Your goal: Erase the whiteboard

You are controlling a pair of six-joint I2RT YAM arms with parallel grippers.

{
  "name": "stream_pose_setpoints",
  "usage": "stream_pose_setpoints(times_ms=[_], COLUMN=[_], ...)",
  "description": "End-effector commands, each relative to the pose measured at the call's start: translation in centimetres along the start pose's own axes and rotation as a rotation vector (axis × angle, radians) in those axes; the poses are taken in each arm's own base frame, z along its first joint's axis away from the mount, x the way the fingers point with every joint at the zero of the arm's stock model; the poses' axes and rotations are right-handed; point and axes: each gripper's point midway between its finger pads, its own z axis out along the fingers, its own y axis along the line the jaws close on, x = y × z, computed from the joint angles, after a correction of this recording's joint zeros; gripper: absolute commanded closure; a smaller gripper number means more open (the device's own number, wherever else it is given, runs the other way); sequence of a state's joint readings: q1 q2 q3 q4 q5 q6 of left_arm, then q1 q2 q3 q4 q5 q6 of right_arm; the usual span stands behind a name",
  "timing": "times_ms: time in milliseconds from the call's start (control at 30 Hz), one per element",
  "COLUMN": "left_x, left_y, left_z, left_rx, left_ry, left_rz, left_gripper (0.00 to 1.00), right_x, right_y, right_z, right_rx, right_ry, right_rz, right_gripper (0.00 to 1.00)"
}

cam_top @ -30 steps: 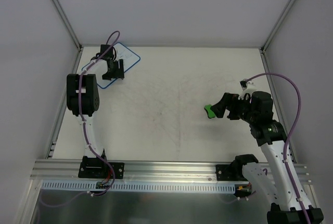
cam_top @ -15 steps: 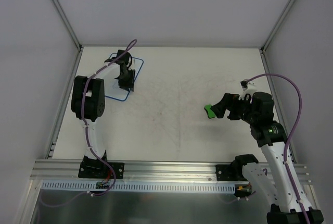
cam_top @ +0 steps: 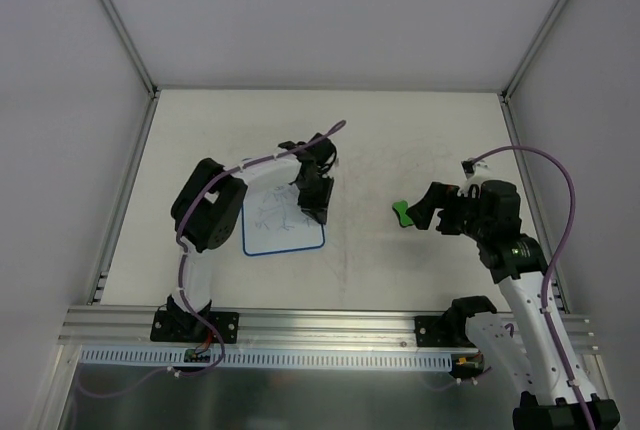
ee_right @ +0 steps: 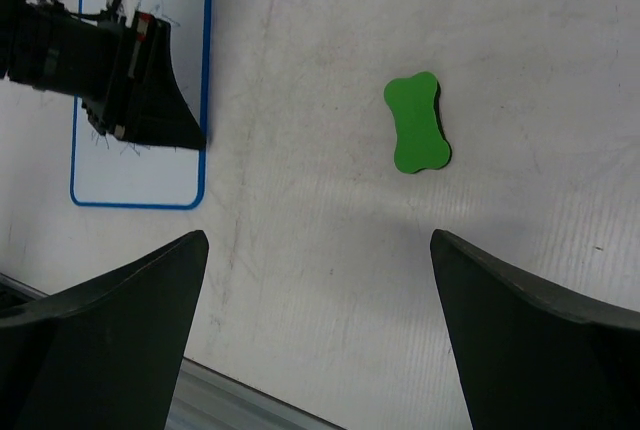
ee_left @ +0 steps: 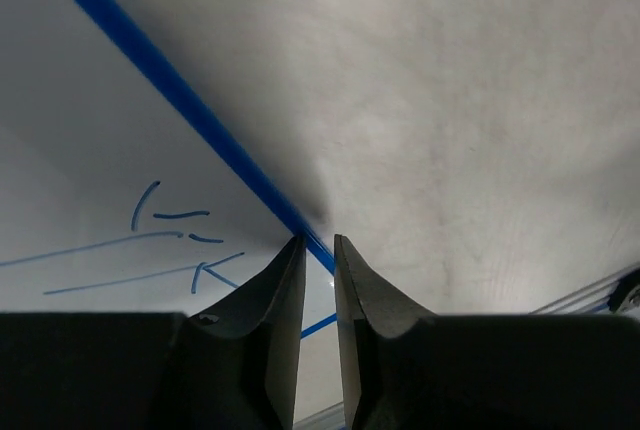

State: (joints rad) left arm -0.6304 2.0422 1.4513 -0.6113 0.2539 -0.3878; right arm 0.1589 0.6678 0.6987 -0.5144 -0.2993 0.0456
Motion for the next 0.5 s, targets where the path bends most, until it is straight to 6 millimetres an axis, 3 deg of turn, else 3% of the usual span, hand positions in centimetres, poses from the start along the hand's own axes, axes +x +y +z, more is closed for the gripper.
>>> stream_pose_setpoints(times_ms=[0,167,233,367,467], left_x=[4.1,2.2,1.4,-1.0,-2.0], left_y=[-4.0,-8.6,-9.3,-10.3,-9.9], left_z=[1.3,-0.4,-1.3,-5.3,-8.1], left_rx=[0.009,0.075,0.087,0.107,0.118], left_ry=[0.125,0.049,0.015,-0.116,-0.186], left_rz=[-0.027,0.006,0.004,0.021,0.006], left_gripper=[0.81,0.69,0.64,0.34,0.21], right_x=[0.1,0.2,0.3,1.0,1.1], right_y=[-0.7,-1.5,-1.9,-2.8,-3.6], right_z=[0.1,0.2,0.2,0.6,1.2], right_rx=[0.043,0.081,0.105,0.144,0.193], right_ry=[-0.008,0.000,0.008,0.067,0.116], right_rz=[0.021,0.003,-0.003,-0.013,-0.006], right_gripper=[0.01,0.01,0.01,0.03,0.04])
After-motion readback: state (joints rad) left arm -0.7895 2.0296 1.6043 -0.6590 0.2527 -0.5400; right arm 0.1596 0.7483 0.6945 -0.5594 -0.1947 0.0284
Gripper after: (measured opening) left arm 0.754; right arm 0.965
